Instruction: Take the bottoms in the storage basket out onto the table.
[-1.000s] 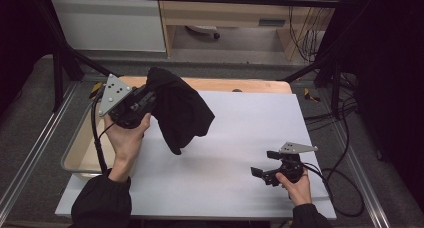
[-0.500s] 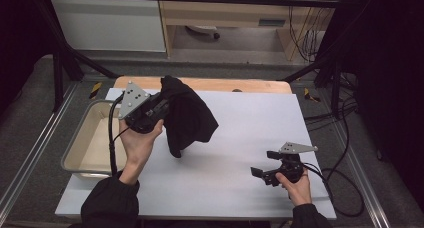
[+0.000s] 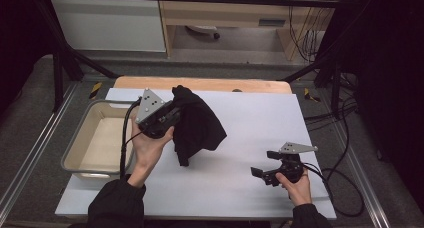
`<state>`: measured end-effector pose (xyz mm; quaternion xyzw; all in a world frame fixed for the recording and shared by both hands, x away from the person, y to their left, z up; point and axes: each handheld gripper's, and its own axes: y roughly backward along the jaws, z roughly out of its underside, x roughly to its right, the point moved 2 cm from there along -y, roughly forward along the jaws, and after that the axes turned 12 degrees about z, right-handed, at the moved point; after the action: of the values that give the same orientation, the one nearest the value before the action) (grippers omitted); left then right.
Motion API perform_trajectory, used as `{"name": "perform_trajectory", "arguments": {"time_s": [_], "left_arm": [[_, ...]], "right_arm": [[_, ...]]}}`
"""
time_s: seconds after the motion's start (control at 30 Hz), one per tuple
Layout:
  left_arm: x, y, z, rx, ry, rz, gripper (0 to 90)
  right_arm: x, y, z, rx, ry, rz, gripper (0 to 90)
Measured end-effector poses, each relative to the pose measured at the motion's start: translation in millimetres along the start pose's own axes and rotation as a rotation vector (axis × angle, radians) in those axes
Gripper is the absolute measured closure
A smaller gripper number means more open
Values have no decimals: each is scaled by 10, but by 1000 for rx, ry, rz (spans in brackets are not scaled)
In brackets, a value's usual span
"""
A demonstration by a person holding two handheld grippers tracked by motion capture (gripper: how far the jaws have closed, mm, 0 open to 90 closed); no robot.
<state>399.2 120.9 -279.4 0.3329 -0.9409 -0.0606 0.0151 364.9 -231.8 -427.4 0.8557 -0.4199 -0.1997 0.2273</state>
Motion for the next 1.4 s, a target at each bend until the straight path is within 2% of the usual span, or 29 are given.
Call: {"name": "perform_trajectory", "arguments": {"time_s": [0.7, 1.4], "left_arm": [[70, -237, 300, -107, 19, 44, 848], [116, -392, 621, -209, 33, 79, 845]], "right_arm": [[1, -1, 0, -1, 1, 2, 7], [3, 1, -1, 2, 1, 2, 7]]}}
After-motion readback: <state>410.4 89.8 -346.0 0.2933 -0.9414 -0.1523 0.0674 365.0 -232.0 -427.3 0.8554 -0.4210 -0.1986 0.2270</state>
